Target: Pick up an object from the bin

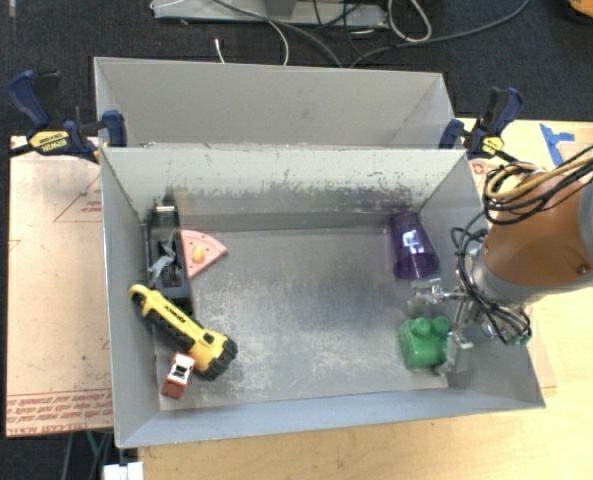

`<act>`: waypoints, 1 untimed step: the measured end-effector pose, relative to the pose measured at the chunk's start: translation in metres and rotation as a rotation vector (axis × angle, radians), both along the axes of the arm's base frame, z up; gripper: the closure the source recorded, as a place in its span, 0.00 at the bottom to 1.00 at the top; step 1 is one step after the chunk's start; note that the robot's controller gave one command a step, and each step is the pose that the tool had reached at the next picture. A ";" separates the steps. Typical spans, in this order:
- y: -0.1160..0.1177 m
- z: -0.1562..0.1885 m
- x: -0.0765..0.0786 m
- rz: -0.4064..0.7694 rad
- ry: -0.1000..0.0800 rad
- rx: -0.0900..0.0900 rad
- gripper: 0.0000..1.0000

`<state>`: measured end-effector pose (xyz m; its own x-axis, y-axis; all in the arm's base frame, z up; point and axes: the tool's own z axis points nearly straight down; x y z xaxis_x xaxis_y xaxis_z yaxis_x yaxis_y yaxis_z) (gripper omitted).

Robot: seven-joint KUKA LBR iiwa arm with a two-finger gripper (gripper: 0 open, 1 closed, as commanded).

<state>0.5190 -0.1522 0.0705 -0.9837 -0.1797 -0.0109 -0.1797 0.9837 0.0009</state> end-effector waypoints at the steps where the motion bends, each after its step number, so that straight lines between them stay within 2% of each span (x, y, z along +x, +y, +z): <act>1: 0.008 0.001 -0.002 -0.119 -0.001 0.000 1.00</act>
Offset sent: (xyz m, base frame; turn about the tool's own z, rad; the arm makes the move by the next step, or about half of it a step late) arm 0.0000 0.0000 0.0000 0.0000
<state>0.5174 -0.1443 0.0711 -0.9980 -0.0613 -0.0117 -0.0613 0.9981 0.0009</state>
